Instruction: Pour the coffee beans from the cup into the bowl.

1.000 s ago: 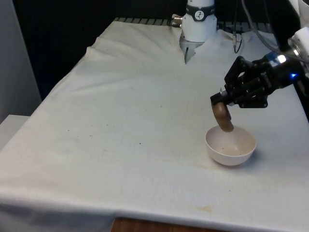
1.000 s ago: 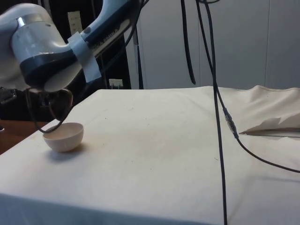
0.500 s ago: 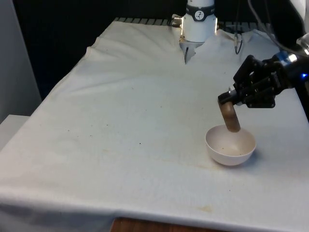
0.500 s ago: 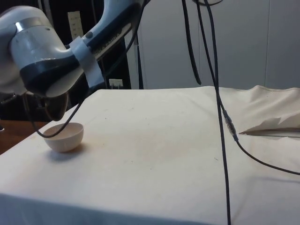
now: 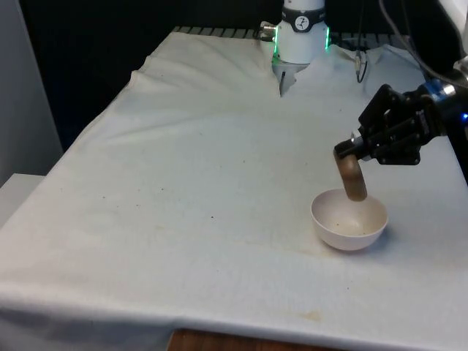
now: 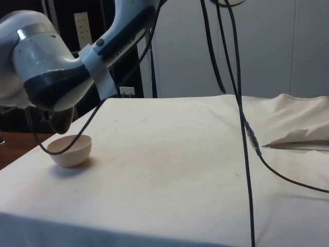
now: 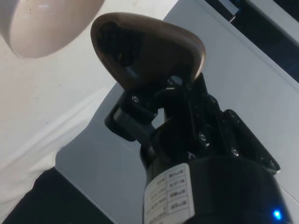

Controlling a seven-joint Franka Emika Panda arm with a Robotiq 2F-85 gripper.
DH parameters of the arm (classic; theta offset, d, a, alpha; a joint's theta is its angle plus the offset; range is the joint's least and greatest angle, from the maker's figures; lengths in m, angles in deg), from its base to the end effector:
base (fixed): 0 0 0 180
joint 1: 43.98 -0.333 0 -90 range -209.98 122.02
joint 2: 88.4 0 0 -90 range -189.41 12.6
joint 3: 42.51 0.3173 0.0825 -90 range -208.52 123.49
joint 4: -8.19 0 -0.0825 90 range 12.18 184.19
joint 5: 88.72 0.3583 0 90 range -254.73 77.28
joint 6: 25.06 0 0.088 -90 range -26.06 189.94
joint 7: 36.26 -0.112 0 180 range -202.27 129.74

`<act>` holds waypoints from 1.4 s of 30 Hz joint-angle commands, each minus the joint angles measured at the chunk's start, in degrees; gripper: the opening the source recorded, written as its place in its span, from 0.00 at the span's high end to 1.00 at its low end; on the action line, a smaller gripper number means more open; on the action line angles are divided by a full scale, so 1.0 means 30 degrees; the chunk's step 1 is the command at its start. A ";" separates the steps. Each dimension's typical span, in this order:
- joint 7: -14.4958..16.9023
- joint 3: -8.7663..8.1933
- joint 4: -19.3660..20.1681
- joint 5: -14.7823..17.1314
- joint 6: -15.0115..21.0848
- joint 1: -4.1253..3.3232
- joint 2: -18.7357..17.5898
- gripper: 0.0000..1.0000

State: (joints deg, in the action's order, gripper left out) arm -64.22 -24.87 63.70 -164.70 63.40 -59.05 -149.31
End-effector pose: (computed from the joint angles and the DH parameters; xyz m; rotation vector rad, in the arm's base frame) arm 0.7145 0.2137 0.2548 2.0293 0.2868 0.1648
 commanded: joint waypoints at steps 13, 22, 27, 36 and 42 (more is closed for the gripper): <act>0.0038 0.0038 0.0382 -0.0688 0.0115 0.0057 0.0076 0.99; -0.0191 0.0134 0.0936 -0.1146 0.0134 0.0057 0.0286 0.99; -0.0707 0.0191 0.1681 -0.1261 0.0134 0.0095 0.0649 0.99; -0.1337 0.0134 0.3094 -0.1681 0.0038 0.0134 0.1299 0.99; -0.1375 0.0153 0.3342 -0.2292 0.0038 0.0134 0.1222 0.99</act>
State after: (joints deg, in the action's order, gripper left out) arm -68.41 -24.41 73.62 -171.29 63.17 -58.65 -145.53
